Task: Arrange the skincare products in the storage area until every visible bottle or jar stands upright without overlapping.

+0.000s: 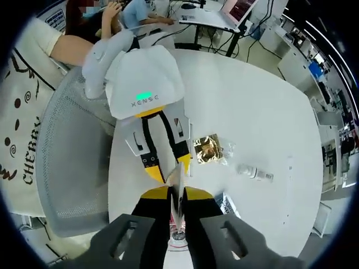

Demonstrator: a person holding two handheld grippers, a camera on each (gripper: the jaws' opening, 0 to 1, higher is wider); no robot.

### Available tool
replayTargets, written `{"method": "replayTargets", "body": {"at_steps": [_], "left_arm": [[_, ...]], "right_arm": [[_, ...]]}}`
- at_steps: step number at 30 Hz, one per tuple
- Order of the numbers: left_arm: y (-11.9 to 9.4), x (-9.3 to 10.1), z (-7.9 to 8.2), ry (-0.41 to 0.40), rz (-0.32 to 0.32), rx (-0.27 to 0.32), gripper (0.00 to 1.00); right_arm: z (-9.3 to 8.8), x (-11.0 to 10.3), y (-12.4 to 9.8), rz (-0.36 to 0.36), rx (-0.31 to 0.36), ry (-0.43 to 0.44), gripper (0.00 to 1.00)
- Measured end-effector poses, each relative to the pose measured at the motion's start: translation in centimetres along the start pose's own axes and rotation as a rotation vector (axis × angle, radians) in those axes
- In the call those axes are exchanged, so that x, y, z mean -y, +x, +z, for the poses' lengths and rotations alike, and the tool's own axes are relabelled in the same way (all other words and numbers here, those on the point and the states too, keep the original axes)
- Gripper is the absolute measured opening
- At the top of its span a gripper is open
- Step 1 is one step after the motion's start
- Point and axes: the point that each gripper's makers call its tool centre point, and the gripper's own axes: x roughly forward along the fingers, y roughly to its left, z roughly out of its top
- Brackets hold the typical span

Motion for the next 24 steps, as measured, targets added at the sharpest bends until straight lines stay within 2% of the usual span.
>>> {"method": "replayTargets", "body": {"at_steps": [12,24], "left_arm": [[0.26,-0.37,0.03,-0.009,0.000,-0.005,0.17],[0.08,-0.33,-0.07,0.004,0.003,-0.008,0.17]], "right_arm": [[-0.29,0.33,-0.05,-0.004,-0.002,0.022,0.08],[-0.42,0.45,0.20,-0.017,-0.019,-0.015,0.12]]}}
